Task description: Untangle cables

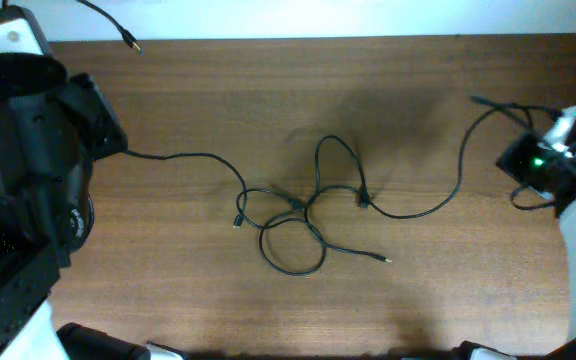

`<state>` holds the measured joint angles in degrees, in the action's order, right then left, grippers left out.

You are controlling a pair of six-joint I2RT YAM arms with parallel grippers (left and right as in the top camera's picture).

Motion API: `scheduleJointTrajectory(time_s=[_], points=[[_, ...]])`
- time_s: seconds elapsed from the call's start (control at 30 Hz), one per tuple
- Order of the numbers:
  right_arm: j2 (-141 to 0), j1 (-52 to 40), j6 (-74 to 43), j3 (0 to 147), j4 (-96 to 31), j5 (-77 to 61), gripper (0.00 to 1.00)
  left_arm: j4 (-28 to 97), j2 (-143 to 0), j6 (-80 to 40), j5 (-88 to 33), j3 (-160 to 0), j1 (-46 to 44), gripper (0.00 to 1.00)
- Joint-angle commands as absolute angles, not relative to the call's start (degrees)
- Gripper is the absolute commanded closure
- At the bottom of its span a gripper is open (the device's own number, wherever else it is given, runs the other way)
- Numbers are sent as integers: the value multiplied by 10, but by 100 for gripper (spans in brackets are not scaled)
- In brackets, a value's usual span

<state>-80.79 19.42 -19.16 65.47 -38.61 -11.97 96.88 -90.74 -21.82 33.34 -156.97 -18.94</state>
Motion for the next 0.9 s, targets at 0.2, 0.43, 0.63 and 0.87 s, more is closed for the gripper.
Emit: scheduleJointTrajectory(time_s=[0.2,0.43,0.63,0.87], points=[[-828,198,-230,661,-393,-5,1,967,-914,-200,310,-1572,-186,100],[-857,70,51,660,-369,-191,1,967,-914,-200,308,-1572,-186,100],[-857,-84,277,660,-402,-238,19,967,-914,-200,308,-1572,-186,100],[-869,-128,305,659,-411,-237,1,967,-921,-193,293,-1572,-186,97]])
